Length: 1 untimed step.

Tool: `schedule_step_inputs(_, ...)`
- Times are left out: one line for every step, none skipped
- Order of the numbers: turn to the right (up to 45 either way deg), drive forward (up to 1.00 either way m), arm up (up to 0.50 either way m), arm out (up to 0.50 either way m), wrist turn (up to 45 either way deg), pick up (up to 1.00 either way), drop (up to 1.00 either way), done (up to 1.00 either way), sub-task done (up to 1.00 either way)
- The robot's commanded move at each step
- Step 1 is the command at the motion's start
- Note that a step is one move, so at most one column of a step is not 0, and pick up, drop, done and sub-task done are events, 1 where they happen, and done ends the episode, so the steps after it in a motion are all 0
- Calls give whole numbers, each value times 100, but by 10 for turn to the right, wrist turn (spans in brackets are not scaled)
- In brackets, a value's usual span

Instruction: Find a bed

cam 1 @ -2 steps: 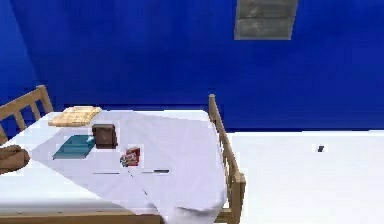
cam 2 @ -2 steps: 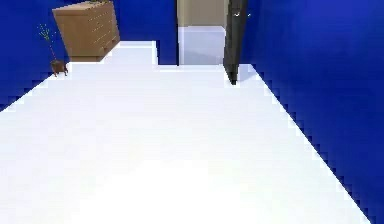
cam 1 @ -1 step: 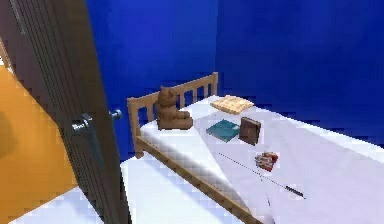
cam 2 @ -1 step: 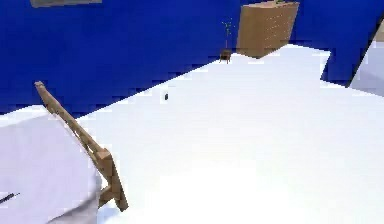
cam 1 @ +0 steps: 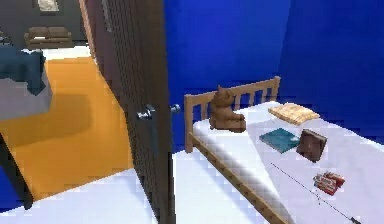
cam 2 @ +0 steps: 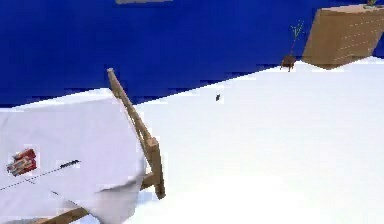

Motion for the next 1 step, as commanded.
schedule_step_inputs(0,45,0,0,0,0,0,0,0)
